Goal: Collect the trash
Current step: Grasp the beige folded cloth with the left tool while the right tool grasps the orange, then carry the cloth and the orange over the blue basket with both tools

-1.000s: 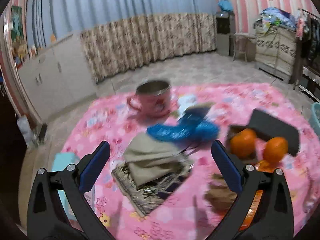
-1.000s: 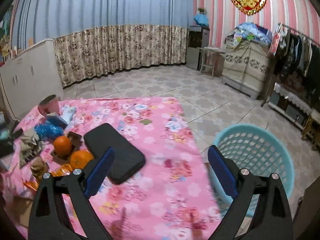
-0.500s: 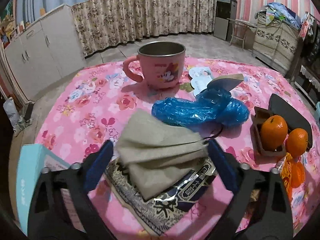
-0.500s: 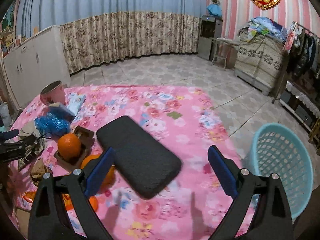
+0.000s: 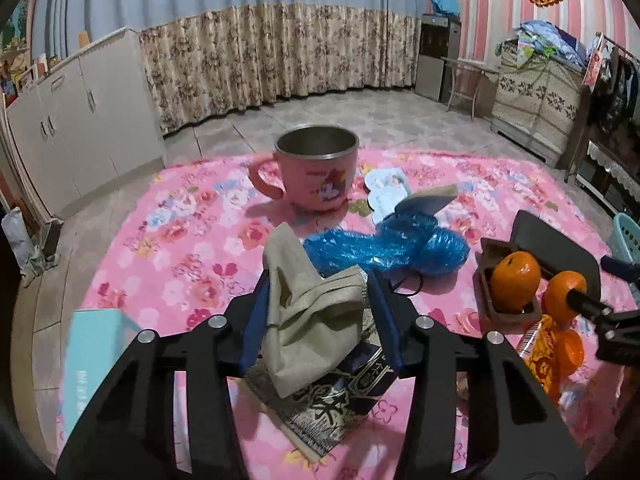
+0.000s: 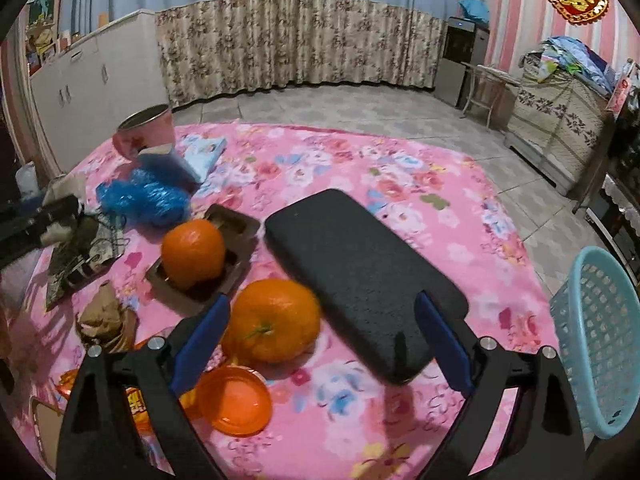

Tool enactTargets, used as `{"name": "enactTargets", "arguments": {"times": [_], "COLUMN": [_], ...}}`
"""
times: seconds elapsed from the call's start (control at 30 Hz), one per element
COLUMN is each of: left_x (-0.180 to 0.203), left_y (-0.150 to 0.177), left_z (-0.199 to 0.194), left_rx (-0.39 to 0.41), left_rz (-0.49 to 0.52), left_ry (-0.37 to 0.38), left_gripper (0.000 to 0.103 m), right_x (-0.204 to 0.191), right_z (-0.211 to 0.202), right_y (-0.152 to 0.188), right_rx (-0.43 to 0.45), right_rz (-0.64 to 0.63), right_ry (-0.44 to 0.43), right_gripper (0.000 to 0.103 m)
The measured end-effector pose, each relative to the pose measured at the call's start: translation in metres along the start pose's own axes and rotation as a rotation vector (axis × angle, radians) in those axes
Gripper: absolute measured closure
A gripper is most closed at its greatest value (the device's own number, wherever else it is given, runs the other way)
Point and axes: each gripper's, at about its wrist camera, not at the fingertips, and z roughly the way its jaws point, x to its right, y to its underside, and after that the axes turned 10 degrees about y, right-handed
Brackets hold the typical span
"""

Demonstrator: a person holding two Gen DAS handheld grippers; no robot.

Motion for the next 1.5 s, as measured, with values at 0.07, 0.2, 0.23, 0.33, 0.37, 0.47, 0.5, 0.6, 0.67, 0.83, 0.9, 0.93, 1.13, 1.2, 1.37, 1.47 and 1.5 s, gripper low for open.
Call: {"name": "enactTargets", "arguments": {"times": [0.07, 0.2, 0.23, 0.33, 0.37, 0.47, 0.5, 0.6, 0.67, 0.83, 0.9, 0.93, 1.13, 1.2, 1.37, 1.47, 1.5], "left_x": [-0.001, -0.003, -0.004, -0.006, -0.007, -0.003, -0.002, 0.011, 0.022, 0.06, 0.08, 0.086, 0.154, 0.181, 0.233, 0.263, 0.277], "left_y": [0.0, 0.001, 0.001, -0.001, -0.001, -0.004, -0.005, -0.012, -0.016, -0.021, -0.026, -0.029, -0.043, -0.045, -0.047, -0.046, -0.046], "left_z": [-0.005, -0.008, -0.008, -0.014, -0.015, -0.023, -0.024, -0.032, -0.036, -0.038, -0.037, -0.036, -0.034, -0.032, -0.024, -0.019, -0.016], "left_rx": [0.011, 0.011, 0.011, 0.02, 0.025, 0.047, 0.049, 0.071, 0.086, 0.092, 0.094, 0.096, 0.127, 0.133, 0.132, 0.129, 0.127], "left_rz": [0.004, 0.004, 0.003, -0.008, -0.01, -0.006, -0.007, 0.004, 0.02, 0.081, 0.092, 0.093, 0.165, 0.197, 0.235, 0.253, 0.263], "left_ry": [-0.004, -0.008, -0.009, 0.0, 0.0, 0.0, 0.005, 0.019, 0.027, 0.054, 0.072, 0.081, 0.134, 0.15, 0.207, 0.248, 0.265], "left_gripper": [0.058, 0.061, 0.062, 0.063, 0.063, 0.064, 0.064, 0.064, 0.064, 0.064, 0.064, 0.064, 0.064, 0.064, 0.064, 0.064, 0.064], "right_x": [-0.005, -0.005, -0.006, -0.006, -0.005, 0.004, 0.008, 0.025, 0.037, 0.075, 0.092, 0.1, 0.157, 0.173, 0.225, 0.261, 0.269], "right_z": [0.002, 0.004, 0.003, -0.002, -0.005, -0.019, -0.023, -0.03, -0.034, -0.043, -0.047, -0.049, -0.061, -0.064, -0.069, -0.07, -0.07], "right_y": [0.002, 0.004, 0.004, 0.003, 0.002, -0.001, -0.003, -0.005, -0.005, -0.002, 0.001, 0.002, 0.009, 0.011, 0.021, 0.031, 0.033], "right_rx": [-0.019, -0.039, -0.047, -0.025, -0.011, 0.037, 0.052, 0.071, 0.084, 0.106, 0.115, 0.119, 0.15, 0.157, 0.153, 0.136, 0.134], "right_rz": [-0.017, -0.01, -0.004, -0.011, -0.013, -0.008, -0.006, 0.02, 0.03, 0.066, 0.08, 0.087, 0.161, 0.191, 0.248, 0.299, 0.314], "right_ry": [-0.018, -0.091, -0.125, -0.138, -0.143, -0.131, -0.123, -0.109, -0.085, -0.038, -0.003, 0.009, 0.093, 0.106, 0.195, 0.256, 0.264], "right_gripper": [0.029, 0.046, 0.055, 0.06, 0.061, 0.062, 0.062, 0.062, 0.062, 0.062, 0.062, 0.062, 0.062, 0.062, 0.062, 0.062, 0.062]}}
